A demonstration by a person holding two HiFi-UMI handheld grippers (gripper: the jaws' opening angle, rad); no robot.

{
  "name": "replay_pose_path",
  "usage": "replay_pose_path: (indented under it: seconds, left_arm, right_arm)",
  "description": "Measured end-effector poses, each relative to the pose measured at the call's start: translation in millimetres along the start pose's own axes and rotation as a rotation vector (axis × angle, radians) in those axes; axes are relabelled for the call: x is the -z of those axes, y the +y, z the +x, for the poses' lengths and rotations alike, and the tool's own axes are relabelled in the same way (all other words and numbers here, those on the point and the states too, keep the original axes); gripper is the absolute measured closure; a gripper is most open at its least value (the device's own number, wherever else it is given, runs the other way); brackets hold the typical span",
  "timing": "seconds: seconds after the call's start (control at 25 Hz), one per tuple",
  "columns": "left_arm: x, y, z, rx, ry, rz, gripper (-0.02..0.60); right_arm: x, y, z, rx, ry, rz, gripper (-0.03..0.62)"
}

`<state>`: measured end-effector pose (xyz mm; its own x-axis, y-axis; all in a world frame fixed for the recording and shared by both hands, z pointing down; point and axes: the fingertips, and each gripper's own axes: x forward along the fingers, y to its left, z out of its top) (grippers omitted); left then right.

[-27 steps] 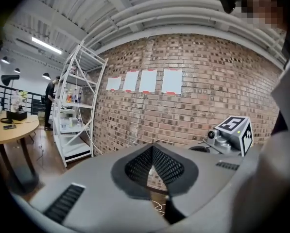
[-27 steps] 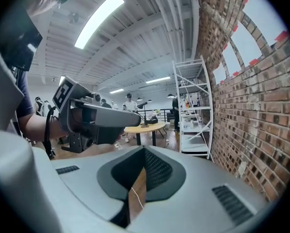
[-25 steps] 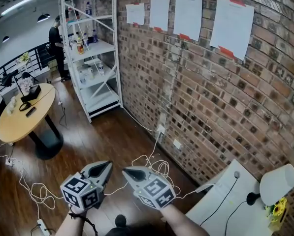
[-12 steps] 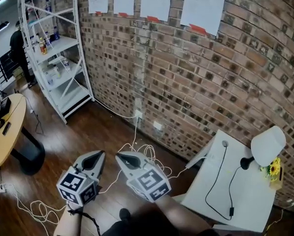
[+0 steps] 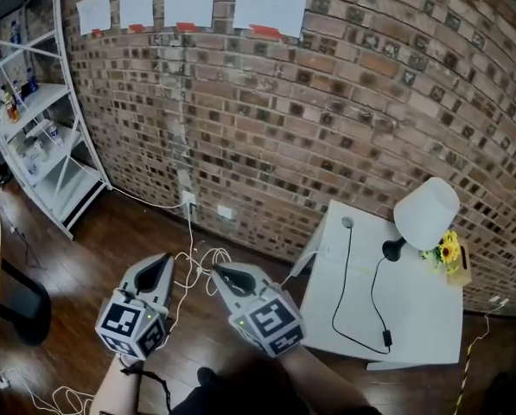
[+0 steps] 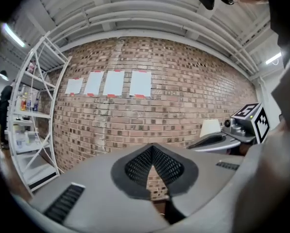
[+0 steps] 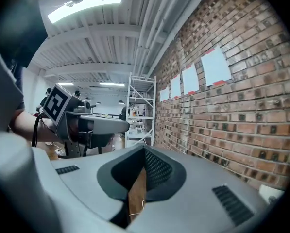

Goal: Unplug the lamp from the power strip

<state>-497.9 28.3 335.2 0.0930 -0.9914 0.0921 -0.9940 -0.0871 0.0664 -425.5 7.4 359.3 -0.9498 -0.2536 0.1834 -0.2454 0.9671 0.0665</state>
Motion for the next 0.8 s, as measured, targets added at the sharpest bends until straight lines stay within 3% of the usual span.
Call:
replay_pose_path:
  seconds: [0.2, 0.4, 0.64, 0.8]
  left_arm:
    - [-3.9, -29.7, 26.0, 0.058, -0.001, 0.068, 0.572]
    - [-6.2, -44.4, 45.0, 0.089, 0.011, 0.024, 0.572]
    - [-2.6, -35.9, 43.3, 0.066, 0.020, 0.005, 0.572]
    - [-3.2, -27.3, 37.8, 0.038, 0.044, 0.041, 0.572]
  right_arm:
    - [3.1, -31.0, -29.1, 0.071, -0.020, 0.010, 0.606]
    - [5.6, -51.9, -40.9, 0.097, -0.025, 0.042, 0.606]
    - [7.6, -48.9, -31.5, 0.069, -0.013, 0.032, 0.606]
    - [3.4, -39.8, -19.0, 0.029, -0.011, 0.025, 0.606]
